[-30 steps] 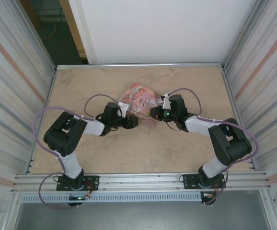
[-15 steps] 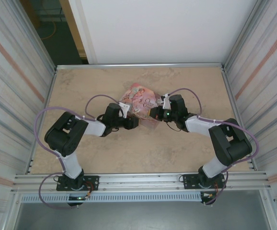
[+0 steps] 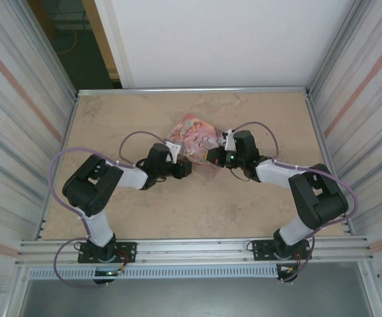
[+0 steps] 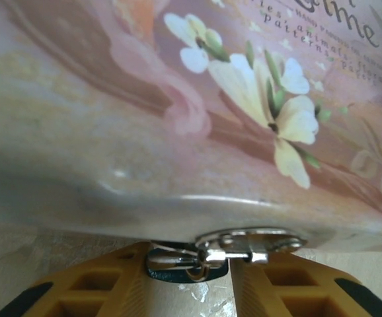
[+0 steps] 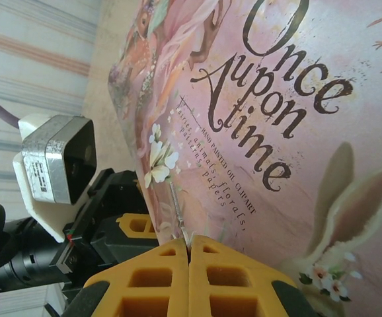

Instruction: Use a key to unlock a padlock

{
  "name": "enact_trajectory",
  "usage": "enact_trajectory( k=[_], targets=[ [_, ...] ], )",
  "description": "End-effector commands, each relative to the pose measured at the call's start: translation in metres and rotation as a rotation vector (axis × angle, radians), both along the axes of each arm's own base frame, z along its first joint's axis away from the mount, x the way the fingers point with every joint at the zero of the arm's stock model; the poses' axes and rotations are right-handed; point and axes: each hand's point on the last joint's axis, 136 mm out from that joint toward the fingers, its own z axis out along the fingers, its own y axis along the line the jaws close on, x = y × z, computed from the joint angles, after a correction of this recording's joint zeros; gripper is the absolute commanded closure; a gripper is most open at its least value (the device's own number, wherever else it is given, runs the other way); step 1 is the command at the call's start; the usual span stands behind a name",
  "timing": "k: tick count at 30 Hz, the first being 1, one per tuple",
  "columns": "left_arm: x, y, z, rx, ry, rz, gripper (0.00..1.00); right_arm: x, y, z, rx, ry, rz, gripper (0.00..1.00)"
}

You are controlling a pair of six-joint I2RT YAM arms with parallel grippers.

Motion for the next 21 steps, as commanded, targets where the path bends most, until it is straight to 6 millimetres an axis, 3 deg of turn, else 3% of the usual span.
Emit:
enact_trajectory(
  k=[1, 11, 21],
  targets=[
    [0.012, -0.004, 0.012, -0.019, -0.054, 0.036, 0.67, -0.020, -0.011, -0.027, -0.085, 0.098, 0.005, 1.00],
    [-0.007, -0.005, 0.030, -0.045, -0.043, 0.021, 0.78, -0.023, -0.019, 0.020, -0.103, -0.054, 0.016, 1.00],
    [-0.038, -0.015, 0.054, -0.101, 0.122, -0.034, 0.86, -0.055, -0.031, 0.046, -0.150, -0.211, 0.077, 1.00]
  ],
)
